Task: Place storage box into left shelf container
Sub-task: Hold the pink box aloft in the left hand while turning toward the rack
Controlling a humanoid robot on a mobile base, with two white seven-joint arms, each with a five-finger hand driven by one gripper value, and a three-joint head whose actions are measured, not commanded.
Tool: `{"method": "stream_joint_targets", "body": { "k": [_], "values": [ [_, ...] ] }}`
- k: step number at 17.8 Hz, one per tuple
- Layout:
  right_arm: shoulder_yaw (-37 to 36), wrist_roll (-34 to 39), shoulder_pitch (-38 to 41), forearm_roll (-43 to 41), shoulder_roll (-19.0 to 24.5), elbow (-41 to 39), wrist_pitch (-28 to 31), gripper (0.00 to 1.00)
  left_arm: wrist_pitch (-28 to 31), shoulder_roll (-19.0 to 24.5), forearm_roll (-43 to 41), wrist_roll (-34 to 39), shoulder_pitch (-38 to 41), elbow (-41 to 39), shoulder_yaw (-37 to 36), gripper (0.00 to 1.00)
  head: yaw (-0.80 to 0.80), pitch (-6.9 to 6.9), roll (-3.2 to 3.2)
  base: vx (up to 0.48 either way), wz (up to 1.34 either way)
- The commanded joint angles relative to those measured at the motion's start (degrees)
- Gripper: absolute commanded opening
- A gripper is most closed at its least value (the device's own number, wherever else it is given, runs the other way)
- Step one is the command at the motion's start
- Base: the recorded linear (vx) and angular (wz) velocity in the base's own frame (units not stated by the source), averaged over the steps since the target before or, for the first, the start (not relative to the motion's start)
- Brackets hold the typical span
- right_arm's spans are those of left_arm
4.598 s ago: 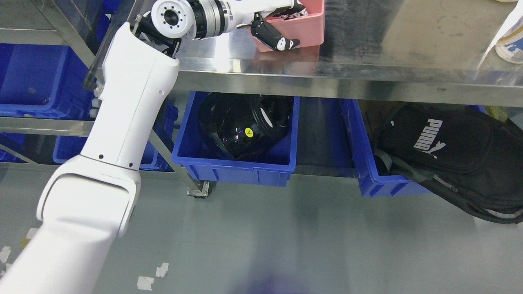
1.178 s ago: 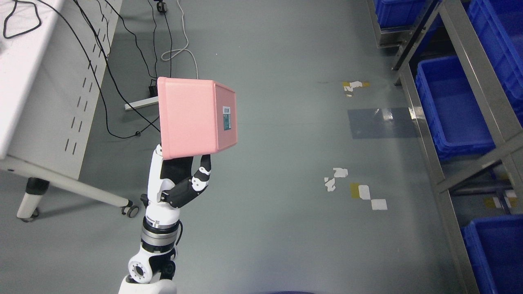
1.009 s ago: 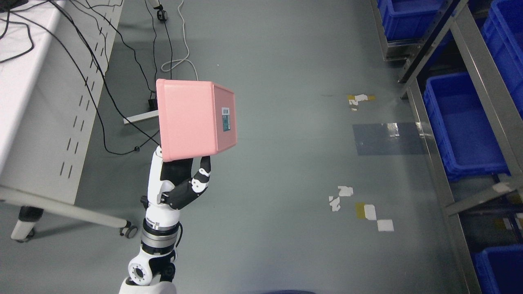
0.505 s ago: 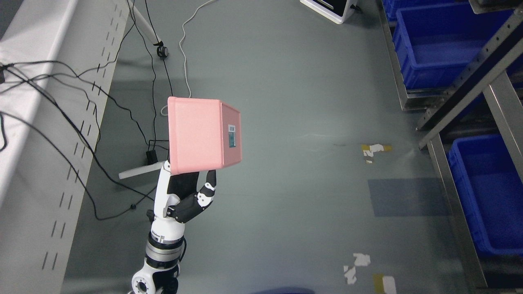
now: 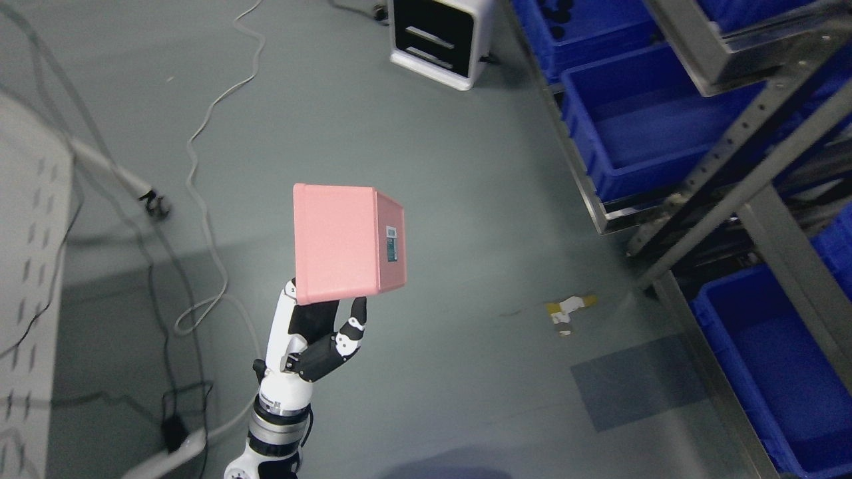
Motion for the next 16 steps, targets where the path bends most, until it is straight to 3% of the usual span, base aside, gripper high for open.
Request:
{"method": "stream_joint_targets", "body": {
  "k": [1,11,16],
  "values": [
    [0.0,0.2,-0.1,-1.2,-1.0,-1.0,0.5,1.00,0.0,1.5,-3.3,-0.1,2.8,3.1,-5.8,0.04,0.00,0.00,0.00,0.557,-1.03],
    [0.0,0.3,-0.2,-1.2,-1.0,-1.0,0.5,1.00,0.0,2.6,-3.8,-1.9,6.5,6.0,-7.9,0.05,0.00,0.00,0.00,0.354,-1.46],
    [0.0,0.2,-0.2,-1.2,-1.0,-1.0,0.5,1.00,0.0,2.5,-3.8,-1.9,5.5,6.0,0.9,0.04,0.00,-0.01,0.00,0.202,-1.07]
  ]
}}
